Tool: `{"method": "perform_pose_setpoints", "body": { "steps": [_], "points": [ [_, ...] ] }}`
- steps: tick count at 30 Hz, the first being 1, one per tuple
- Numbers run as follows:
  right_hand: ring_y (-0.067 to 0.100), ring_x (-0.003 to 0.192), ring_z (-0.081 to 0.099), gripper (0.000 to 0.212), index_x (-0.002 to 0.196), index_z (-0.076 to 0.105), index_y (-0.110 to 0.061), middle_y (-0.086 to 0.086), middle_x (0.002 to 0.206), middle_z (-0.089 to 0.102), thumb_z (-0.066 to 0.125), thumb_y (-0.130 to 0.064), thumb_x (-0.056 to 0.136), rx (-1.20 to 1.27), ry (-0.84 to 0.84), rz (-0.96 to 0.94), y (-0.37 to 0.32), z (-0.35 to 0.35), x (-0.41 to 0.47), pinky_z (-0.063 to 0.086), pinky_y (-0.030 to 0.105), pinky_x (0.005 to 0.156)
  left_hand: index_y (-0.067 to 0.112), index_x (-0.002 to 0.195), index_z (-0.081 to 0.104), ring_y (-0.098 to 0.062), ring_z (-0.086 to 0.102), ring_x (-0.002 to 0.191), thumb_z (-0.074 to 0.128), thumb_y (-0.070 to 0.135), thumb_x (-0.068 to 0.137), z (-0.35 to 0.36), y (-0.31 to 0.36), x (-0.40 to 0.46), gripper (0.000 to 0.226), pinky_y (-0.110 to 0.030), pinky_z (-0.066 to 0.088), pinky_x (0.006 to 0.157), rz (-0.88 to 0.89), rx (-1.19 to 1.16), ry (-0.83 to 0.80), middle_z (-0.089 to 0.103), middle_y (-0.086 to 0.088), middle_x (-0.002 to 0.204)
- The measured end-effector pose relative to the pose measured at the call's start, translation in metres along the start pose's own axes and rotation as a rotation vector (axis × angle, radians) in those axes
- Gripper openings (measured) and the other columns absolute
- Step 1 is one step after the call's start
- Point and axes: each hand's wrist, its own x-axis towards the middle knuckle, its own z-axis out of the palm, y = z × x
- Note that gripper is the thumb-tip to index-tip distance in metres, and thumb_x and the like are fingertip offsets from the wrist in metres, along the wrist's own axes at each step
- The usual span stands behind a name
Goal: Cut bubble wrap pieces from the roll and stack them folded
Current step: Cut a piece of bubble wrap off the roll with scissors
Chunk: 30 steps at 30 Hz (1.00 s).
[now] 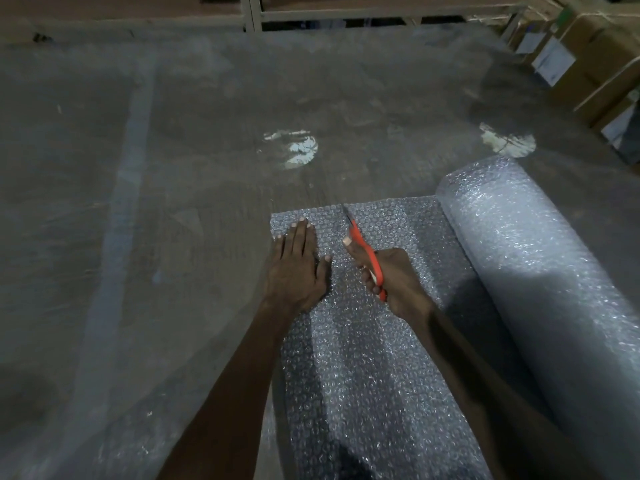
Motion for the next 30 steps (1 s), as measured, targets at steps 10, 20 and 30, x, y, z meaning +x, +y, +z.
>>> {"method": "perform_pose_setpoints", "body": {
  "steps": [10, 20, 30],
  "points": [
    [0.009, 0.039, 0.045, 0.045, 0.079, 0.069, -0.003, 0.004, 0.057, 0.058, 0.084, -0.045, 0.079, 0.023, -0.014, 0.003, -0.003, 0.005, 0.008, 0.036, 0.019, 0.037, 0.006, 0.159, 0.010, -0.024, 0.000, 0.154, 0.011, 0.050, 0.100, -0.003, 0.000, -0.001, 0.073, -0.043, -0.001, 0.125, -0.002, 0.002, -0.001, 0.004, -0.011, 0.167],
    [0.010, 0.041, 0.048, 0.051, 0.090, 0.072, 0.004, 0.004, 0.057, 0.061, 0.087, -0.042, 0.076, 0.017, 0.004, 0.001, -0.001, 0.007, 0.021, 0.038, 0.022, 0.040, 0.005, 0.159, 0.012, -0.026, 0.002, 0.154, 0.013, 0.048, 0.101, -0.005, 0.002, -0.002, 0.072, -0.042, -0.002, 0.124, 0.000, 0.018, 0.001, 0.006, -0.013, 0.167],
    [0.015, 0.049, 0.057, 0.027, 0.079, 0.072, -0.009, 0.004, 0.060, 0.066, 0.086, -0.033, 0.081, -0.104, -0.006, -0.099, 0.004, 0.000, -0.020, 0.048, 0.025, 0.048, 0.006, 0.159, 0.010, -0.025, 0.000, 0.154, 0.009, 0.048, 0.099, -0.006, -0.001, -0.006, 0.074, -0.041, -0.004, 0.123, -0.007, -0.010, -0.021, 0.003, -0.013, 0.167]
  ]
}}
